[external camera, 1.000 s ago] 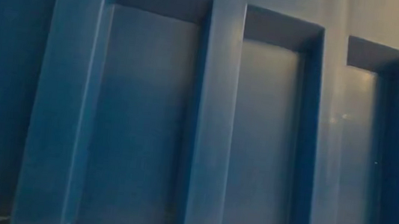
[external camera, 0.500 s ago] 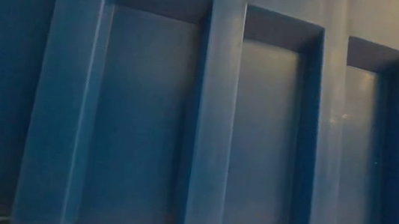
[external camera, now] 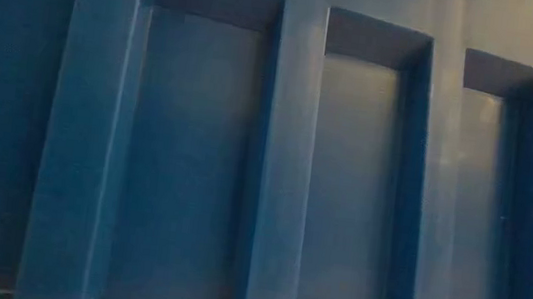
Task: Pick and place slides into bin
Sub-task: Return to Home Position
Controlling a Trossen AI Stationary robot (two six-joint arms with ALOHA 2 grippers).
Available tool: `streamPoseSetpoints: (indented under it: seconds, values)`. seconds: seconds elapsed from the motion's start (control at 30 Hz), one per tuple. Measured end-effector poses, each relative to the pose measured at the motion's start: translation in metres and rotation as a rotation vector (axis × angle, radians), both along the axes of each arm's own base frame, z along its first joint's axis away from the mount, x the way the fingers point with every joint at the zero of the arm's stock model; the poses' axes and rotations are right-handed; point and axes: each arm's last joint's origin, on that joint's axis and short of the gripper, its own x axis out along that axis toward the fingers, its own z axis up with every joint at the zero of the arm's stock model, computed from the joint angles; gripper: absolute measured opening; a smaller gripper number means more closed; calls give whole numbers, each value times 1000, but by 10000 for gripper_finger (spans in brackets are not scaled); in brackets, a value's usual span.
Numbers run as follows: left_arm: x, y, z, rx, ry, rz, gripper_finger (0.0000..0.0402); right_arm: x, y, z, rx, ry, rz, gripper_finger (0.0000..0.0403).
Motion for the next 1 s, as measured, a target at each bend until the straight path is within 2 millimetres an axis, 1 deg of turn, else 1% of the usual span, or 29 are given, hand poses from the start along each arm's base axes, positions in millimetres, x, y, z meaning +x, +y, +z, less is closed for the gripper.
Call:
streamPoseSetpoints:
  seconds: [0.1, 0.17, 0.27, 0.3, 0.37, 0.43, 0.5, 0.6, 0.7, 0.8, 0.87, 1.0]
  values:
    - [0, -2, -10, 55, -42, -63, 289, 0, 0, -17, -25, -47, 1, 291]
    - [-1, -3, -14, 49, -81, -101, 289, -1, 1, -34, -18, -129, 33, 291]
    - [-6, -3, -18, 32, -186, -194, 289, -14, 3, -60, 0, -305, 141, 291]
    - [-8, -3, -21, 27, -224, -231, 289, -17, 4, -68, 22, -328, 166, 291]
    - [-12, -2, -26, 18, -290, -283, 289, -20, 4, -80, 51, -341, 164, 291]
    - [-16, 0, -35, -3, -293, -295, 289, -23, 5, -89, 56, -359, 153, 291]
    - [-17, 1, -46, -43, -279, -288, 289, -28, 6, -95, 63, -393, 164, 291]
    - [-20, 3, -55, -78, -337, -283, 289, -32, 6, -97, 80, -431, 169, 291]
    - [-14, -1, -66, -59, -275, -296, 289, -34, 6, -107, 75, -426, 180, 291]
    - [-12, -1, -68, -87, -278, -260, 289, -42, 5, -115, 82, -482, 159, 291]
    - [-9, -3, -73, -75, -275, -240, 289, -44, 5, -118, 82, -502, 147, 291]
    - [-7, -4, -74, -82, -376, -220, 289, -44, 5, -118, 82, -494, 145, 291]
